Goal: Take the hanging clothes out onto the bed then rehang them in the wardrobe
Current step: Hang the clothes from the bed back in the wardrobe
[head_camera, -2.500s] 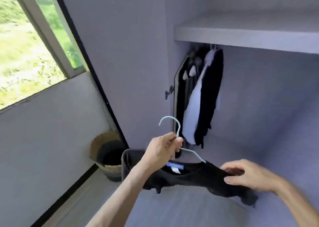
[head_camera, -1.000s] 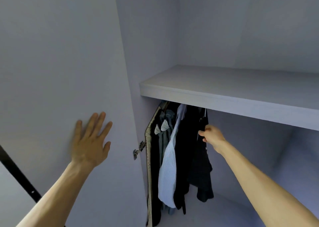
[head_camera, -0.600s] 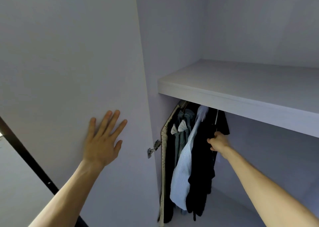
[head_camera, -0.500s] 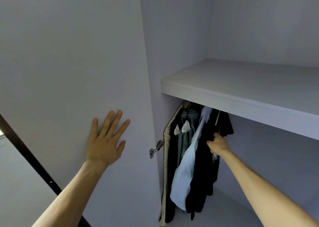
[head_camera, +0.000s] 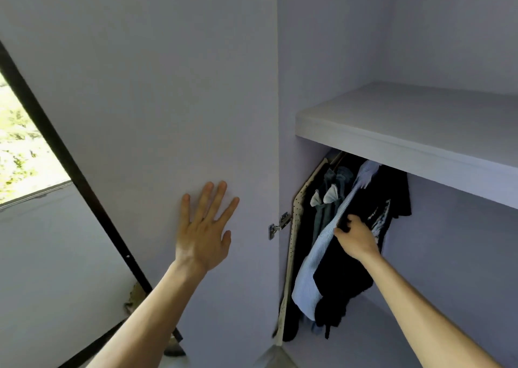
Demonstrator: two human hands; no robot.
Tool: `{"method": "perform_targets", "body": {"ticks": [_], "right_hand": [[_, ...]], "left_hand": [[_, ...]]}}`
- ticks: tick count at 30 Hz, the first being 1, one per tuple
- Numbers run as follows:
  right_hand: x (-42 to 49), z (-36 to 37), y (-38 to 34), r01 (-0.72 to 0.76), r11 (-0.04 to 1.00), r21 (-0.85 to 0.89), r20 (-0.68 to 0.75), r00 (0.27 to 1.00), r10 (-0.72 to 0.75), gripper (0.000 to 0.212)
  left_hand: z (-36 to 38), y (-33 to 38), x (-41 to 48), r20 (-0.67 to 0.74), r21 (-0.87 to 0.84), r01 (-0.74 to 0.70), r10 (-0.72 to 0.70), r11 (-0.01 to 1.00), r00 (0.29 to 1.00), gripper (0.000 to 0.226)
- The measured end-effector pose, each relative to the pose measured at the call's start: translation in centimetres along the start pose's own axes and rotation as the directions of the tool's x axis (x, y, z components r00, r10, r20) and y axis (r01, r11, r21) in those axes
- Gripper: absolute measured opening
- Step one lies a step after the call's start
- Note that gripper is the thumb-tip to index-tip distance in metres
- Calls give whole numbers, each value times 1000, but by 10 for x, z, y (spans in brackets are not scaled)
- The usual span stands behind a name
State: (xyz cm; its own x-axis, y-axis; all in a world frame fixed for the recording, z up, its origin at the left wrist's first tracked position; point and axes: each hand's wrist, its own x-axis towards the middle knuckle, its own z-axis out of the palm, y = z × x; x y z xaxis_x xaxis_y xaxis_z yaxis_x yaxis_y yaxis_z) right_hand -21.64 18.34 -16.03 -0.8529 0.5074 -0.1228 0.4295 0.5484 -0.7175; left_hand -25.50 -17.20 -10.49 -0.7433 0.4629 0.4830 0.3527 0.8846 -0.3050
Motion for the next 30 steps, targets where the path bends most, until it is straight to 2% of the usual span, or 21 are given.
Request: {"method": "perform_targets", "body": {"ticks": [3, 6, 9, 13, 17, 21, 25, 30], "right_hand": [[-72, 18, -11, 102, 992, 72, 99, 989, -109, 52], [-152, 46, -22, 237, 961, 142, 232, 936, -265, 41], [-226, 88, -30, 397, 911, 116, 352, 841, -411, 31], [-316, 159, -35, 641, 767, 41, 473, 663, -580, 33], [-403, 229, -36, 802, 596, 50, 649, 427, -629, 37], [-488, 283, -42, 908, 392, 145, 788, 134, -601, 36], [-564, 319, -55, 928, 200, 315, 838, -173, -517, 38], [-654, 341, -73, 859, -12, 512, 798, -481, -363, 42]], "left_hand": [[10, 8, -62, 181, -141, 143, -116, 980, 977, 80], [13, 10, -151, 396, -209, 341, -239, 917, 886, 72], [12, 6, -263, 591, -180, 555, -361, 812, 721, 64], [-16, -14, -411, 765, -25, 778, -489, 628, 419, 65], [-63, -19, -548, 792, 163, 893, -596, 420, 136, 63], [-114, -3, -654, 760, 314, 921, -643, 232, -97, 62], [-166, 24, -727, 652, 396, 918, -698, -20, -296, 59], [-225, 63, -788, 475, 461, 824, -693, -329, -542, 59]]}}
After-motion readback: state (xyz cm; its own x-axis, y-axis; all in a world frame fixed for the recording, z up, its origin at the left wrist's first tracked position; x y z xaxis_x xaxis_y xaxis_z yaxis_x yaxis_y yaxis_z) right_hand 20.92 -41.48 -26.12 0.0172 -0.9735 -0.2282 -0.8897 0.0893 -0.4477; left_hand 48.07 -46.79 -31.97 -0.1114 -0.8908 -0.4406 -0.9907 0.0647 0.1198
